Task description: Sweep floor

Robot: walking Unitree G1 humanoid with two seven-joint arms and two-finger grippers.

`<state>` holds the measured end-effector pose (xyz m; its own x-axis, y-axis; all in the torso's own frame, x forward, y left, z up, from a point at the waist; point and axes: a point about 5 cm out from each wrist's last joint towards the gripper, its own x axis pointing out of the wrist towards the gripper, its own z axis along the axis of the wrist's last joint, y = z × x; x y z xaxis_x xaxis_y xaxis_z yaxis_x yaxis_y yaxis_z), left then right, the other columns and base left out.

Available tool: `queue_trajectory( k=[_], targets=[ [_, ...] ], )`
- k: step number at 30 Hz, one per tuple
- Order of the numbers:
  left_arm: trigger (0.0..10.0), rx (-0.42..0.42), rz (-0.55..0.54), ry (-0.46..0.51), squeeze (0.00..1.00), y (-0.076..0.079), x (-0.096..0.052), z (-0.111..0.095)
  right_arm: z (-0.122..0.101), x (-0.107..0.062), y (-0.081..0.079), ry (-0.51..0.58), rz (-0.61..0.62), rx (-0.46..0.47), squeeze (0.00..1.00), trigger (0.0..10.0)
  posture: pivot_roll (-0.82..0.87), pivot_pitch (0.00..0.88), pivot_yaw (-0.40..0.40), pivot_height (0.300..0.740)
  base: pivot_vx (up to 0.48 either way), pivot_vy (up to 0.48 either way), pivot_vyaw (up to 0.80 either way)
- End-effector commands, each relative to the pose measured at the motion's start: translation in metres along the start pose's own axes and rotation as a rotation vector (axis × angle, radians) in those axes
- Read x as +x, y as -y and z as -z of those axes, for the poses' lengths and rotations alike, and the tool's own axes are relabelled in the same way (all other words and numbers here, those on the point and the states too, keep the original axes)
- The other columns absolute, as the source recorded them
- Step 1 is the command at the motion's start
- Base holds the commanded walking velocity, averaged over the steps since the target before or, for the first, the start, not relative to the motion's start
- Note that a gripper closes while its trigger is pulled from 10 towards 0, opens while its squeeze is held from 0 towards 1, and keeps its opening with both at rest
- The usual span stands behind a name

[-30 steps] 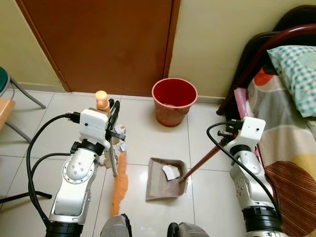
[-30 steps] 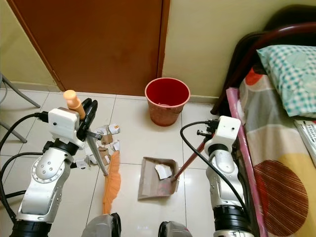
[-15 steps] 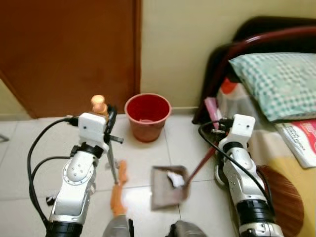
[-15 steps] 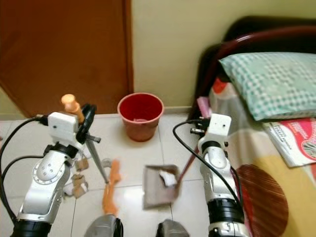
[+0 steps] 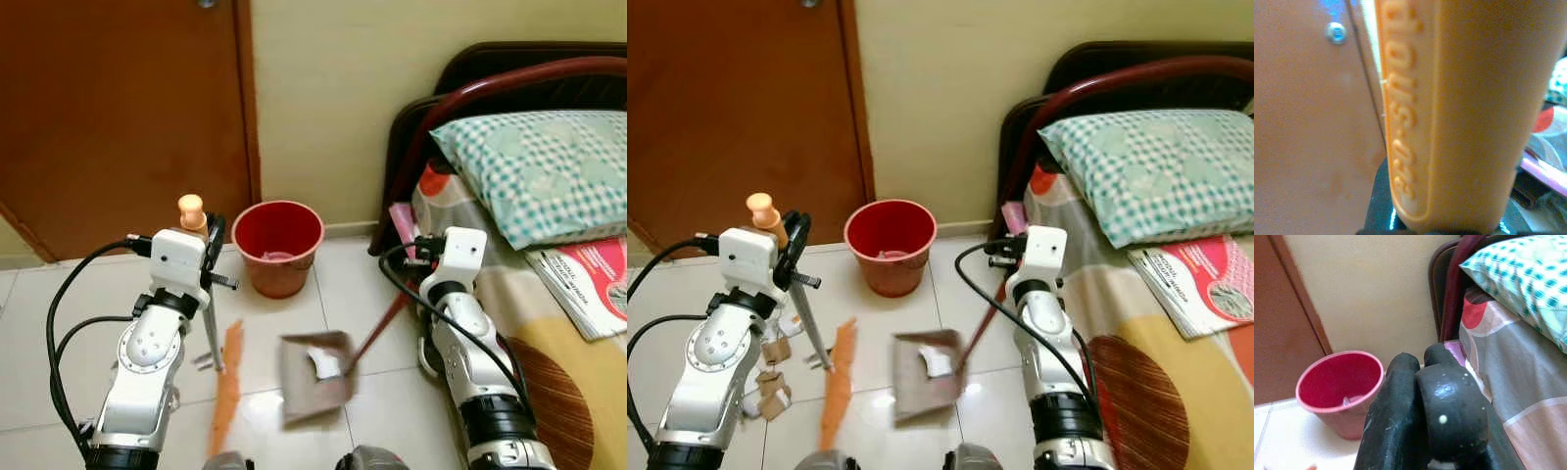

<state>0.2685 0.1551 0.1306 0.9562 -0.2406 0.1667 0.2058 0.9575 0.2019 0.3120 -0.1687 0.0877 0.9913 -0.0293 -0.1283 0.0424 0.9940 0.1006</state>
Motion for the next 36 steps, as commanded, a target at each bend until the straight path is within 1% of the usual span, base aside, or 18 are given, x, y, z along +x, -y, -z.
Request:
queue_trajectory(
  k=[1, 11, 13, 18, 20, 24, 25, 26, 27, 28, 29, 31, 34, 36],
  targets=[
    [10.0, 0.001, 0.028, 0.054, 0.0, 0.006, 0.003, -0.01, -0.012, 0.002, 0.003, 0.061, 0.007, -0.008, 0.0, 10.0, -0.02, 0.044, -0.024, 0.74, 0.349, 0.0, 0.0],
    [10.0, 0.006, 0.029, 0.046, 0.0, 0.003, 0.004, -0.009, -0.009, 0.0, 0.005, 0.055, 0.017, 0.012, 0.0, 10.0, -0.02, 0.03, -0.019, 0.74, 0.336, 0.0, 0.0],
    [10.0, 0.016, 0.023, 0.037, 0.0, 0.003, 0.003, -0.007, -0.007, 0.0, 0.008, 0.051, 0.021, 0.017, 0.0, 10.0, -0.02, 0.029, -0.021, 0.74, 0.0, 0.0, 0.0],
    [10.0, 0.009, 0.016, 0.024, 0.0, 0.005, -0.003, -0.004, -0.002, -0.002, 0.016, 0.032, 0.047, 0.022, 0.0, 10.0, -0.01, 0.035, -0.029, 0.74, 0.0, 0.0, 0.0],
    [10.0, 0.008, 0.014, 0.022, 0.0, 0.005, -0.004, -0.004, -0.003, -0.002, 0.016, 0.033, 0.043, 0.02, 0.0, 10.0, -0.01, 0.035, -0.028, 0.74, 0.0, 0.0, 0.0],
    [10.0, 0.011, 0.006, 0.018, 0.0, 0.005, -0.006, -0.003, -0.01, 0.0, 0.009, 0.05, -0.013, 0.05, 0.0, 10.0, -0.01, 0.037, -0.029, 0.74, 0.0, 0.0, 0.0],
    [10.0, 0.023, -0.01, 0.011, 0.0, 0.004, -0.006, -0.002, -0.016, 0.001, 0.004, 0.062, -0.052, 0.063, 0.0, 10.0, -0.01, 0.037, -0.029, 0.74, 0.0, 0.0, 0.0],
    [10.0, 0.023, -0.01, 0.011, 0.0, 0.004, -0.006, -0.002, -0.016, 0.001, 0.004, 0.062, -0.052, 0.063, 0.0, 10.0, -0.01, 0.037, -0.029, 0.74, 0.0, 0.0, 0.0],
    [10.0, 0.033, -0.024, 0.0, 0.0, 0.003, -0.006, 0.0, -0.021, 0.001, 0.001, 0.074, -0.076, 0.063, 0.0, 10.0, -0.01, 0.041, -0.026, 0.74, 0.0, 0.0, 0.0],
    [10.0, 0.059, -0.053, -0.031, 0.0, -0.001, -0.007, 0.004, -0.03, 0.003, -0.004, 0.098, -0.116, 0.058, 0.0, 10.0, -0.01, 0.041, -0.026, 0.74, 0.0, 0.0, 0.0],
    [10.0, 0.069, -0.064, -0.043, 0.0, -0.003, -0.008, 0.006, -0.033, 0.003, -0.005, 0.107, -0.128, 0.057, 0.0, 10.0, -0.01, 0.041, -0.026, 0.74, 0.0, 0.0, 0.0],
    [10.0, 0.099, -0.117, -0.079, 0.0, -0.01, -0.01, 0.011, -0.046, 0.006, -0.011, 0.129, -0.165, 0.076, 0.0, 10.0, -0.02, 0.046, -0.026, 0.74, 0.0, 0.0, 0.0],
    [10.0, 0.111, -0.123, -0.085, 0.0, -0.011, -0.01, 0.012, -0.053, 0.008, -0.016, 0.138, -0.201, 0.102, 0.0, 10.0, -0.02, 0.049, -0.031, 0.74, 0.0, 0.0, 0.0],
    [10.0, 0.108, -0.124, -0.082, 0.0, -0.011, -0.011, 0.011, -0.06, 0.009, -0.02, 0.152, -0.232, 0.096, 0.0, 10.0, -0.02, 0.055, -0.038, 0.74, 0.0, 0.0, 0.0]
  ],
)
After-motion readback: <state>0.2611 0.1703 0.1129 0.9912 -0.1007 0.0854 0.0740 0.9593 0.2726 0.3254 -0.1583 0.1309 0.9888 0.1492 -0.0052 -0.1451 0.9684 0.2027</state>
